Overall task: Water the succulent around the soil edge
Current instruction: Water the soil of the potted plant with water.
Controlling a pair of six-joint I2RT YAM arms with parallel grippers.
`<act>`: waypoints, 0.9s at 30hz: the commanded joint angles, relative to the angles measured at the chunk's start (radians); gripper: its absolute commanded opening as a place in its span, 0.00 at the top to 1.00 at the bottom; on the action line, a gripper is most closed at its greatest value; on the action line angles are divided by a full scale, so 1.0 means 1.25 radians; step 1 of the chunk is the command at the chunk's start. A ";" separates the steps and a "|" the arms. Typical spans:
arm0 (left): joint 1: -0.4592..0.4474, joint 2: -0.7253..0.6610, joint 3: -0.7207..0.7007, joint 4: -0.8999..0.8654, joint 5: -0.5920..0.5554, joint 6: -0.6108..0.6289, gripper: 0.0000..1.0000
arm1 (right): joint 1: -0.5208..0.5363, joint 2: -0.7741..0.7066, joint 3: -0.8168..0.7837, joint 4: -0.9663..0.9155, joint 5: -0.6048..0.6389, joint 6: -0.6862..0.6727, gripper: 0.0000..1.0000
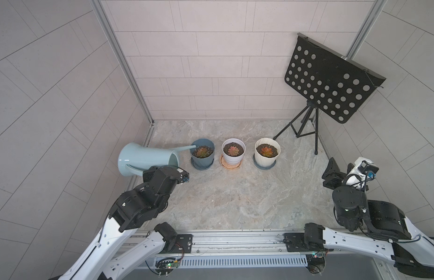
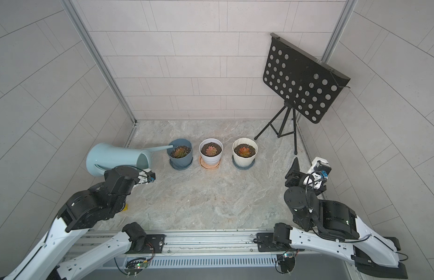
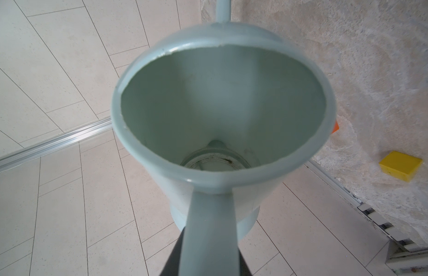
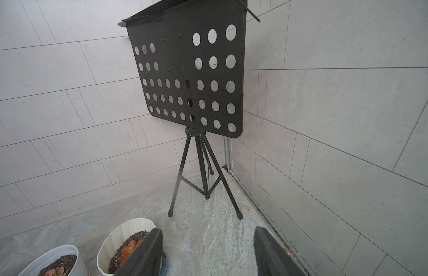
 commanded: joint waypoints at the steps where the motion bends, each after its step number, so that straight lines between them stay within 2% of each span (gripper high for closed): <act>1: -0.007 -0.018 0.002 -0.017 -0.046 -0.021 1.00 | -0.005 0.003 -0.006 -0.005 0.016 -0.011 0.36; 27: -0.062 -0.086 0.010 -0.123 -0.036 -0.062 1.00 | -0.010 0.027 -0.002 -0.002 0.007 -0.005 0.36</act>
